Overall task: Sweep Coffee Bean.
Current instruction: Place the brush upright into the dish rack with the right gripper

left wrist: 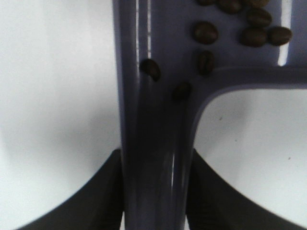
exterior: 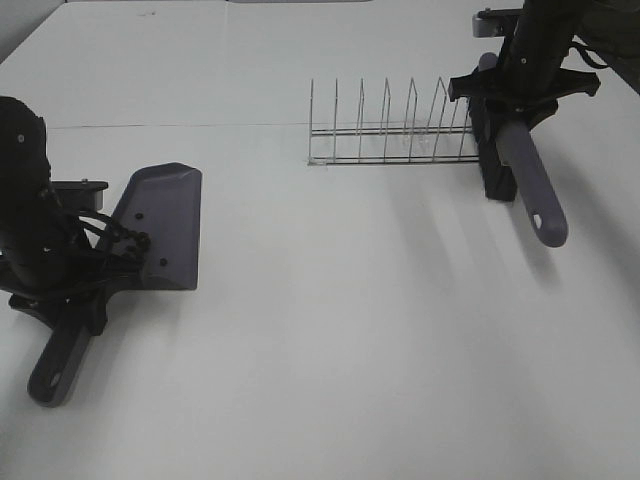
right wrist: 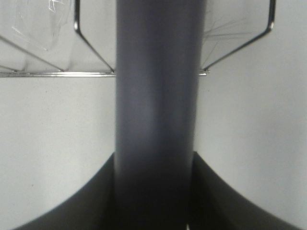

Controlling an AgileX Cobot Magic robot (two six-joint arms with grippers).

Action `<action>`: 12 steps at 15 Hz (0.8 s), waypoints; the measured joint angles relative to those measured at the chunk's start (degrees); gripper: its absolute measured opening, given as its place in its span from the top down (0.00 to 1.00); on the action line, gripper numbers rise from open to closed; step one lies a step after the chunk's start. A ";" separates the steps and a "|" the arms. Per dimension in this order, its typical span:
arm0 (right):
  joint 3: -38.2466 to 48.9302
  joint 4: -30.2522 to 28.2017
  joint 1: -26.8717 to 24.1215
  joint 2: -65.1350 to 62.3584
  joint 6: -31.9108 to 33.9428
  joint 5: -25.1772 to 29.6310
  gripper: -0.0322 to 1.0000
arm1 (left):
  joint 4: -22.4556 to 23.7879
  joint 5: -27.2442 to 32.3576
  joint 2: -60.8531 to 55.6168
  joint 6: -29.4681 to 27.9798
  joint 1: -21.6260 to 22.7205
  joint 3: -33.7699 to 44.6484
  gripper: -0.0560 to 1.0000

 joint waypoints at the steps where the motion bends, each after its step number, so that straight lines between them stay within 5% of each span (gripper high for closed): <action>1: 0.00 0.06 0.00 -0.69 -0.17 2.06 0.69 | -0.06 0.00 0.00 0.00 0.00 0.00 0.64; 6: 1.43 4.18 0.00 -5.27 -3.09 4.07 0.69 | -0.06 0.00 0.00 0.00 0.00 0.00 0.64; 12: 17.70 4.13 0.00 -15.01 -2.75 4.58 0.69 | -0.06 -0.06 0.00 0.00 0.00 0.00 0.64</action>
